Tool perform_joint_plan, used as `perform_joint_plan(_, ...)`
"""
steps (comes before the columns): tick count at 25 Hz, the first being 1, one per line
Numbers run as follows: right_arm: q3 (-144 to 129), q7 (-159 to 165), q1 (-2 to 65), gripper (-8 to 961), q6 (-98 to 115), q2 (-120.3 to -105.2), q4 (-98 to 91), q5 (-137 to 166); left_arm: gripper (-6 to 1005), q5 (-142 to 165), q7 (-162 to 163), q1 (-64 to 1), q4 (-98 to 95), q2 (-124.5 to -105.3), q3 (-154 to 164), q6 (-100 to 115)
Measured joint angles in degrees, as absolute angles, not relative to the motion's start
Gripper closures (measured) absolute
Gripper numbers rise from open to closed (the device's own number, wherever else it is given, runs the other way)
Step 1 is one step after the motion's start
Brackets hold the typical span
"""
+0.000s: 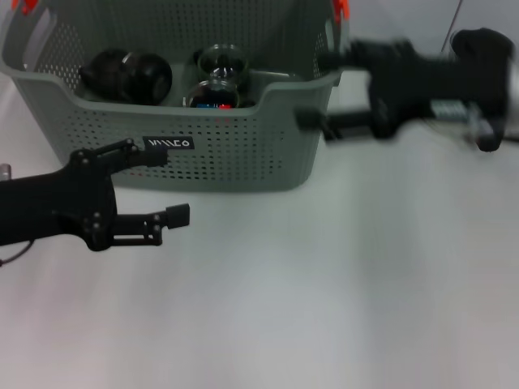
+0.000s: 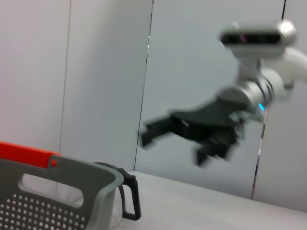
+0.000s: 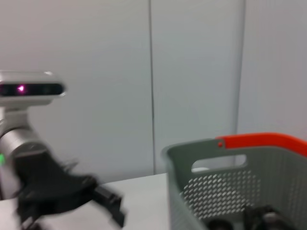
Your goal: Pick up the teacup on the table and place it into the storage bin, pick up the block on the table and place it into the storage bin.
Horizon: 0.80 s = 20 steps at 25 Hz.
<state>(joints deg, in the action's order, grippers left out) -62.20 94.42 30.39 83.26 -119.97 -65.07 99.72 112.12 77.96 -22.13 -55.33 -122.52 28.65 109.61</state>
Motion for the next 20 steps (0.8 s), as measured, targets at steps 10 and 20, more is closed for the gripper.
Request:
perform_joint_plan(10,-55.82,77.92,25.37,17,95.56,-118.01,-47.36,97.83,66,112.48,68.64,-22.48,-48.00,-124.36,30.45,109.42)
perform_joint_plan(20,-55.70,74.34,27.06,15,96.65,-116.84,-43.03,106.63,66,115.75,65.42,-24.26,-42.26,-124.08,34.74,105.18)
